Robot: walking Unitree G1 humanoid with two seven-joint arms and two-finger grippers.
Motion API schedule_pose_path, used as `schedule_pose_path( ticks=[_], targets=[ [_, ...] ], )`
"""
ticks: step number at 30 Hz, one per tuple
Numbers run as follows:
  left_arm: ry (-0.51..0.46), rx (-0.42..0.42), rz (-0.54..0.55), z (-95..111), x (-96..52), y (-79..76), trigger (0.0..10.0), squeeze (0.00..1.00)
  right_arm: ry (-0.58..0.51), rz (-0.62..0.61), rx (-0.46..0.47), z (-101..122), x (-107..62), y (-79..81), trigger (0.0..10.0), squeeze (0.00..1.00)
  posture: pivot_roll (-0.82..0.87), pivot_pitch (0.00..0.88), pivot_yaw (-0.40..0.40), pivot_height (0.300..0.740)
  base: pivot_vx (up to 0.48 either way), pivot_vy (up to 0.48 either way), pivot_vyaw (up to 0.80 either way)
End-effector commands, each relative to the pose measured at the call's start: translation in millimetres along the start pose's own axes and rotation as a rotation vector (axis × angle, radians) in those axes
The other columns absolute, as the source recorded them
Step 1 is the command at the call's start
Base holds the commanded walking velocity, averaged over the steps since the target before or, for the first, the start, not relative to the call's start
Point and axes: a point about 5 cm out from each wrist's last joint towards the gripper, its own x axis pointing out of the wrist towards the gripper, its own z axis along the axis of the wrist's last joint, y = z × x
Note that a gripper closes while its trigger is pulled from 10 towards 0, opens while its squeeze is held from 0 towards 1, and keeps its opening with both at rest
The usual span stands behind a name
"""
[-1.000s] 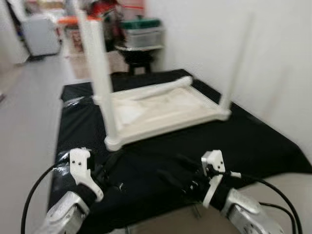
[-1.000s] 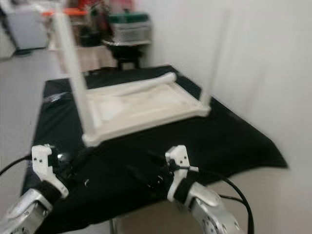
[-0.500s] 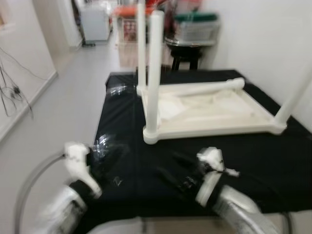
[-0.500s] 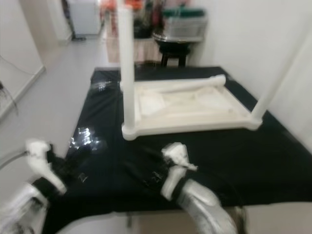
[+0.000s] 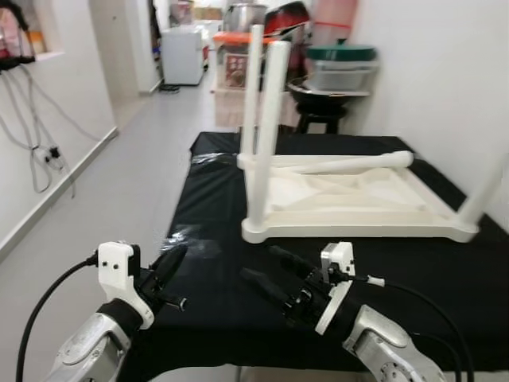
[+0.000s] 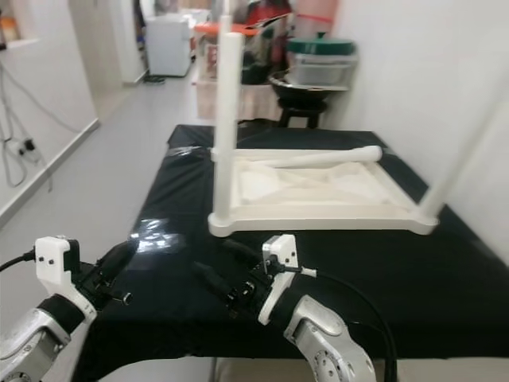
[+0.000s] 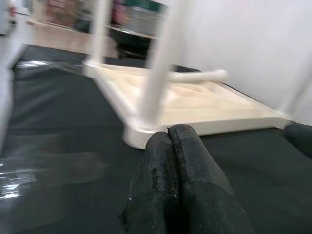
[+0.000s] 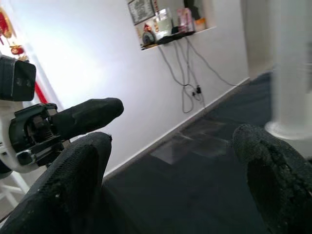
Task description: Building children table
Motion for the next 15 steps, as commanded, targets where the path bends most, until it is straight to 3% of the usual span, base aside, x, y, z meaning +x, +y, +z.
schedule_pose_path(
  ticks=[1,9,15],
  targets=[
    [0.002,0.007,0.006,0.5,-0.1,1.8,10.0,0.0,0.001,-0.003,-0.002,1.3,0.3,-0.3,10.0,0.0,0.01,0.0,-0.039,0.74,0.0,-0.48,0.0],
    [0.0,0.003,0.007,1.3,0.3,1.9,10.0,0.0,-0.001,-0.012,0.001,2.5,0.4,-1.2,10.0,0.0,0.01,0.0,-0.04,0.74,0.0,-0.448,0.0],
    [-0.005,-0.02,0.009,2.0,-0.3,2.5,10.0,0.0,-0.017,-0.06,0.017,4.8,1.4,-5.4,10.0,0.0,0.02,0.0,-0.041,0.74,0.0,0.0,0.0]
  ],
)
